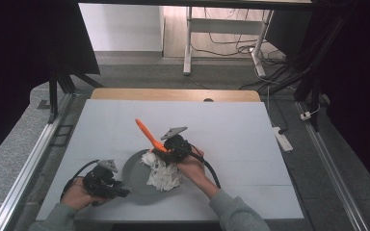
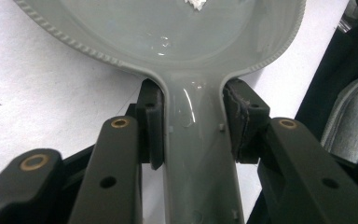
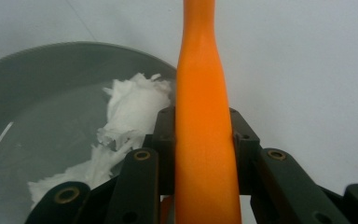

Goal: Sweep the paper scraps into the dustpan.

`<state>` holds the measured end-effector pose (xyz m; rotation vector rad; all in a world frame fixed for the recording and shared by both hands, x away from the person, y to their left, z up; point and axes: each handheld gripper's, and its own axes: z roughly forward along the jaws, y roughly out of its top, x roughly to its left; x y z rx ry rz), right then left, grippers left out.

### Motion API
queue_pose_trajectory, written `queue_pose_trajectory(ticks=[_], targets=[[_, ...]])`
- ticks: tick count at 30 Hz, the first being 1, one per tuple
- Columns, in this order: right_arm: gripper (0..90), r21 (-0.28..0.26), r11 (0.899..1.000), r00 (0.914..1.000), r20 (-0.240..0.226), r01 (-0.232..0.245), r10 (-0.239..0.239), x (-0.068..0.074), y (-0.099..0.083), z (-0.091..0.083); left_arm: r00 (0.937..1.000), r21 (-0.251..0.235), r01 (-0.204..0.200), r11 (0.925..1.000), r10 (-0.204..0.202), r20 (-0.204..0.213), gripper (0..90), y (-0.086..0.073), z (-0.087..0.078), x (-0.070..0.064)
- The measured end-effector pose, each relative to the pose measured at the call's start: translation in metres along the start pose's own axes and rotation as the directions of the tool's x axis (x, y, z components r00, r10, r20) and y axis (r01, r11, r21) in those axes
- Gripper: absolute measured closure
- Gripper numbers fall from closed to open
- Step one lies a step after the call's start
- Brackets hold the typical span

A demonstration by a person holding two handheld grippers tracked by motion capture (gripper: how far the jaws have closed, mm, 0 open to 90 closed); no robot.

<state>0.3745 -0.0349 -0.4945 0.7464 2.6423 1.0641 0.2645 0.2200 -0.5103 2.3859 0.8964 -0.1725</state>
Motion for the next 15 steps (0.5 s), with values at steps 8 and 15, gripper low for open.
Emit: queue_pose_trajectory(ticks=[8, 15], targets=[[70.2, -0.056, 0.998, 0.9948, -0.097, 0.023, -0.029, 0.018, 0.008, -0.006, 1.0, -0.005, 0.001, 1.0, -0.001, 0.0, 61.3, 0.001, 0.001, 0.0], [70.2, -0.151, 0.989, 0.9991, -0.037, 0.012, -0.018, 0.008, 0.014, -0.03, 1.0, -0.007, 0.001, 1.0, -0.001, -0.002, 61.3, 0.0, 0.002, 0.0]])
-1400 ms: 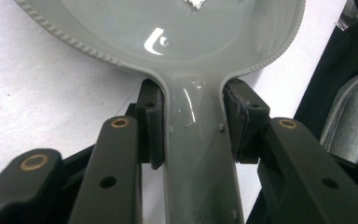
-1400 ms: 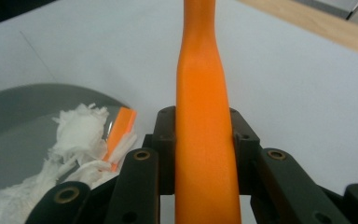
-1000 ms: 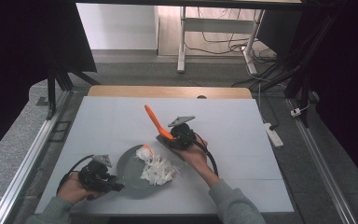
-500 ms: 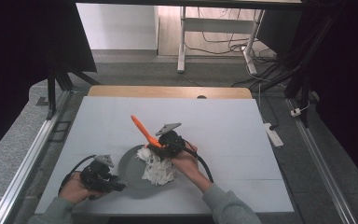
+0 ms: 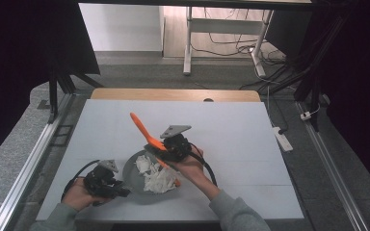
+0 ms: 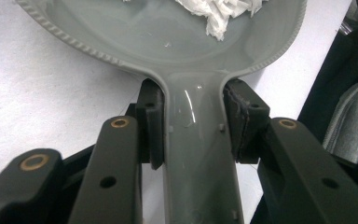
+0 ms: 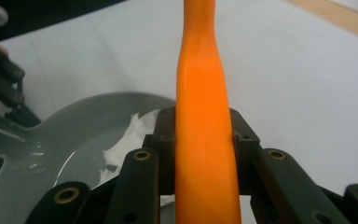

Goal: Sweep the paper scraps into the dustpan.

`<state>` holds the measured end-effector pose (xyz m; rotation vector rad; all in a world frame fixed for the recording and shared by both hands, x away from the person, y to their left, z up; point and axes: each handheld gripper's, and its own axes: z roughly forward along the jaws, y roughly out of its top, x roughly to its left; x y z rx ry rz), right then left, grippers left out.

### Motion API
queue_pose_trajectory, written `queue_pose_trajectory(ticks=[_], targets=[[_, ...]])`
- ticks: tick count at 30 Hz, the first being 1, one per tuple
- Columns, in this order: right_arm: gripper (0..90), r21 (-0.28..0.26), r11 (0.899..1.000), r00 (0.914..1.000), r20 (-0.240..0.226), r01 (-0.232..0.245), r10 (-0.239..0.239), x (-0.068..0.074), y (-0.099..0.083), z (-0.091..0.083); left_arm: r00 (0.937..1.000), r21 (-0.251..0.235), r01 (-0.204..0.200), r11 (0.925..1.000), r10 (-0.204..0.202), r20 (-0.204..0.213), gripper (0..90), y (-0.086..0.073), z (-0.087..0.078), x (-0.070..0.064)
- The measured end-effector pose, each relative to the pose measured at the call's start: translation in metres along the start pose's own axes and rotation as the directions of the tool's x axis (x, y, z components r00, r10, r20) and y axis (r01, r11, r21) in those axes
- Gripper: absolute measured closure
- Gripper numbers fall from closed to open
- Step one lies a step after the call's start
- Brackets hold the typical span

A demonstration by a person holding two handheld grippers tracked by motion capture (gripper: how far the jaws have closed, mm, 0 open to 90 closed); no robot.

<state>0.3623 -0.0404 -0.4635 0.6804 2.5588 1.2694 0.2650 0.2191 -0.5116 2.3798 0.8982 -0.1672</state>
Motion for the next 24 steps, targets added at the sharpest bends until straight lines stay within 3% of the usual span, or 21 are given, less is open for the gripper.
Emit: queue_pose_trajectory(ticks=[4, 10, 17, 24], targets=[[70.2, -0.038, 0.999, 0.999, 0.036, -0.024, 0.025, -0.012, 0.001, -0.013, 1.0, -0.001, 0.001, 1.0, -0.001, -0.001, 61.3, 0.0, 0.0, 0.0], [70.2, -0.034, 0.997, 0.9932, 0.095, -0.064, 0.067, -0.029, -0.009, -0.03, 1.0, -0.004, 0.007, 1.0, -0.007, -0.004, 61.3, -0.001, 0.001, -0.001], [70.2, 0.001, 0.992, 0.9762, 0.176, -0.13, 0.127, -0.046, -0.032, -0.049, 0.9999, -0.005, 0.01, 0.9999, -0.01, -0.006, 61.3, -0.001, 0.002, -0.002], [70.2, 0.037, 0.984, 0.9633, 0.214, -0.174, 0.163, -0.054, -0.05, -0.055, 0.9998, -0.007, 0.015, 0.9999, -0.015, -0.01, 61.4, -0.001, 0.003, -0.003]])
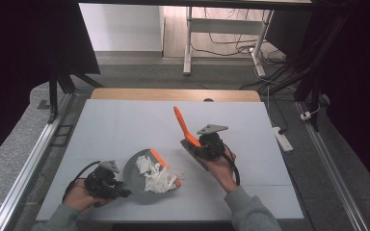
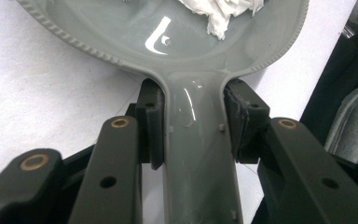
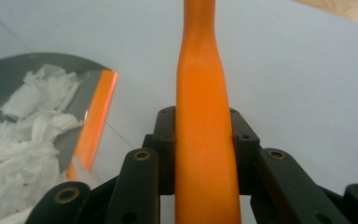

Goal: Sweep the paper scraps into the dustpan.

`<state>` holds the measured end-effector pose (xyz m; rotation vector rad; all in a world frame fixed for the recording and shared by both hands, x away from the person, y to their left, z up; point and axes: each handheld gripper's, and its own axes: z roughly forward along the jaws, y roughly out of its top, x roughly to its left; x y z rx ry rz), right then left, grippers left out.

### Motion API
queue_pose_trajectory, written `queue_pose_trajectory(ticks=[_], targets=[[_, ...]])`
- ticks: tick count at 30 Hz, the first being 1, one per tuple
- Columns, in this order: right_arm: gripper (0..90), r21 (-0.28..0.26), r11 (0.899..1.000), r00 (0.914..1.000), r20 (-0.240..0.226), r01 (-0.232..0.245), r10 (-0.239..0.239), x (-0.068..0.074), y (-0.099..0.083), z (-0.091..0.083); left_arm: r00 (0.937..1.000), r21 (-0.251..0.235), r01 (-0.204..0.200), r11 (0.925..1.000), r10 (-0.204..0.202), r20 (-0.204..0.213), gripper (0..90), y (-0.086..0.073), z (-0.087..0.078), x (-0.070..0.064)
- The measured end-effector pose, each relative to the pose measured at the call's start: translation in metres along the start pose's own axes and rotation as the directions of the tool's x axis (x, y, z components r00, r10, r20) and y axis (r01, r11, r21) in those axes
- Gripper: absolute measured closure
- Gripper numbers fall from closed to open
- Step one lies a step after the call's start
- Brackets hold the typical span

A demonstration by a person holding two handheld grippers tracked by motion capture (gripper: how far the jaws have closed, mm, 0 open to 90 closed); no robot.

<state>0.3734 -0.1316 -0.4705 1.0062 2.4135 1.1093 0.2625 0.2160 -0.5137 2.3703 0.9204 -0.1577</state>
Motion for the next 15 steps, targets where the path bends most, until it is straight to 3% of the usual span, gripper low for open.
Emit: queue_pose_trajectory(ticks=[2, 15], targets=[[70.2, 0.012, 1.0, 0.9999, 0.011, -0.007, 0.007, 0.0, -0.001, 0.002, 1.0, 0.0, 0.0, 1.0, 0.0, -0.001, 61.3, 0.0, 0.0, 0.0], [70.2, 0.075, 0.997, 0.9987, -0.044, 0.031, -0.028, 0.023, -0.005, 0.024, 1.0, -0.001, 0.001, 1.0, -0.001, -0.001, 61.4, 0.0, 0.0, 0.0]])
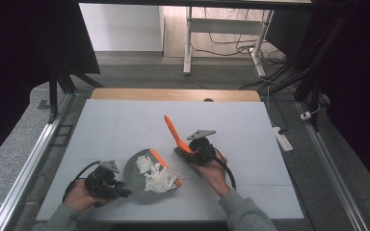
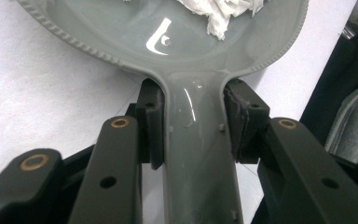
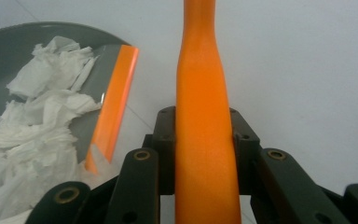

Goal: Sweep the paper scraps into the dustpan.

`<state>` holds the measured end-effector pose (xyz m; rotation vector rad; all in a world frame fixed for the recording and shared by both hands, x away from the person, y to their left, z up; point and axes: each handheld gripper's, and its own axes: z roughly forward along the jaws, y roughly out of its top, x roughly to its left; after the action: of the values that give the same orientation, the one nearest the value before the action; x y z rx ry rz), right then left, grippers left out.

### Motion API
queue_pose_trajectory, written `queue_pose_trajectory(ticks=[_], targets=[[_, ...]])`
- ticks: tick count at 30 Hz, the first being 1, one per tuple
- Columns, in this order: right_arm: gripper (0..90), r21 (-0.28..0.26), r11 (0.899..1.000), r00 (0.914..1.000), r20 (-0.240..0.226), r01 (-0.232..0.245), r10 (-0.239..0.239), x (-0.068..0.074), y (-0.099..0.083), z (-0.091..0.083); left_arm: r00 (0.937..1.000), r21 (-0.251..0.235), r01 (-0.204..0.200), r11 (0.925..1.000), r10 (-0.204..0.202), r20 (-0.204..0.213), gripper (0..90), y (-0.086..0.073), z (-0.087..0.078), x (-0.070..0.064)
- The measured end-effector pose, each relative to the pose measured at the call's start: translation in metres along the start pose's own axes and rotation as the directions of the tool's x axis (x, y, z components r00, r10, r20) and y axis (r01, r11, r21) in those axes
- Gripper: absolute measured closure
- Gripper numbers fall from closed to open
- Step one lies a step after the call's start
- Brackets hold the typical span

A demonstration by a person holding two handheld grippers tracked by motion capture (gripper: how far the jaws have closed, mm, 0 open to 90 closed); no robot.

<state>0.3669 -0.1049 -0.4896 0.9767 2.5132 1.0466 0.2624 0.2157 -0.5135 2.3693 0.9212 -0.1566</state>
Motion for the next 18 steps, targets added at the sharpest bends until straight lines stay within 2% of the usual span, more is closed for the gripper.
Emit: queue_pose_trajectory(ticks=[15, 18], targets=[[70.2, 0.021, 0.999, 0.9989, -0.04, 0.025, -0.024, 0.02, 0.002, 0.008, 1.0, 0.0, 0.003, 1.0, -0.003, -0.001, 61.3, 0.001, 0.001, 0.0], [70.2, 0.018, 1.0, 0.9978, -0.061, 0.026, -0.025, 0.025, 0.003, 0.009, 1.0, 0.001, 0.003, 1.0, -0.003, -0.001, 61.3, 0.001, 0.001, 0.0]])
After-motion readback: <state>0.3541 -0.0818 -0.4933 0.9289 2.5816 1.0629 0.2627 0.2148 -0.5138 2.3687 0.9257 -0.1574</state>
